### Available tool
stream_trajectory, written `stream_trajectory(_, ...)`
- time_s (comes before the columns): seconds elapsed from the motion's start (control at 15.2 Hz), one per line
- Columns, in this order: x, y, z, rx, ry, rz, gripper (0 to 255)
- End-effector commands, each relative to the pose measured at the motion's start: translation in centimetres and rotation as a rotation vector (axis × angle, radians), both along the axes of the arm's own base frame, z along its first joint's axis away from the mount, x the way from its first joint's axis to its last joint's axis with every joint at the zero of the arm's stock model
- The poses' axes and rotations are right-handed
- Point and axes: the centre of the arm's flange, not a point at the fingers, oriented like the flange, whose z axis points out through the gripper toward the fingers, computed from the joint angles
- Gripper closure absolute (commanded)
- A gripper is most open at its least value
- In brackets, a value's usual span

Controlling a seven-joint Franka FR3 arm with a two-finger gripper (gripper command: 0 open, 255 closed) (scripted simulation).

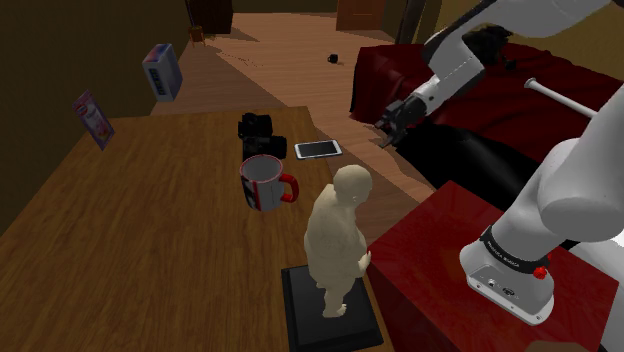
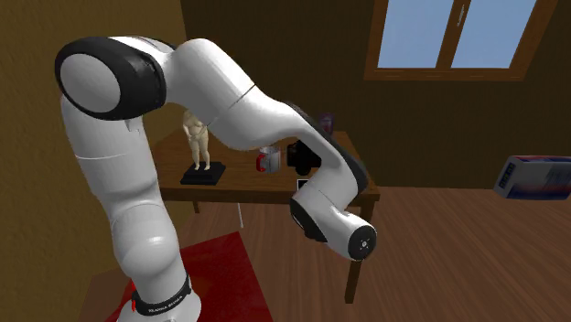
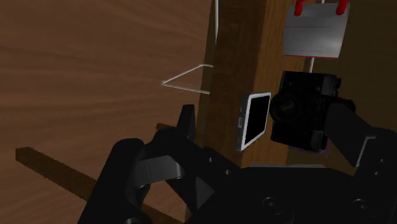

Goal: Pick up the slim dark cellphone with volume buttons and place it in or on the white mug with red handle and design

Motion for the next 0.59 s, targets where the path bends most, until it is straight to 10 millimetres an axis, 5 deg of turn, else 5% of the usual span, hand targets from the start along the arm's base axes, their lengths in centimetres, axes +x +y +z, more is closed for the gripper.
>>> stream_trajectory(0.0,1.4,1.0,-2.9,0.106,-0.018,-0.029,0)
stream_trajectory(0.33,4.3,4.3,-9.3,0.340,-0.040,-0.076,0)
stream_trajectory(0.53,4.6,5.9,-9.5,0.340,-0.040,-0.076,0)
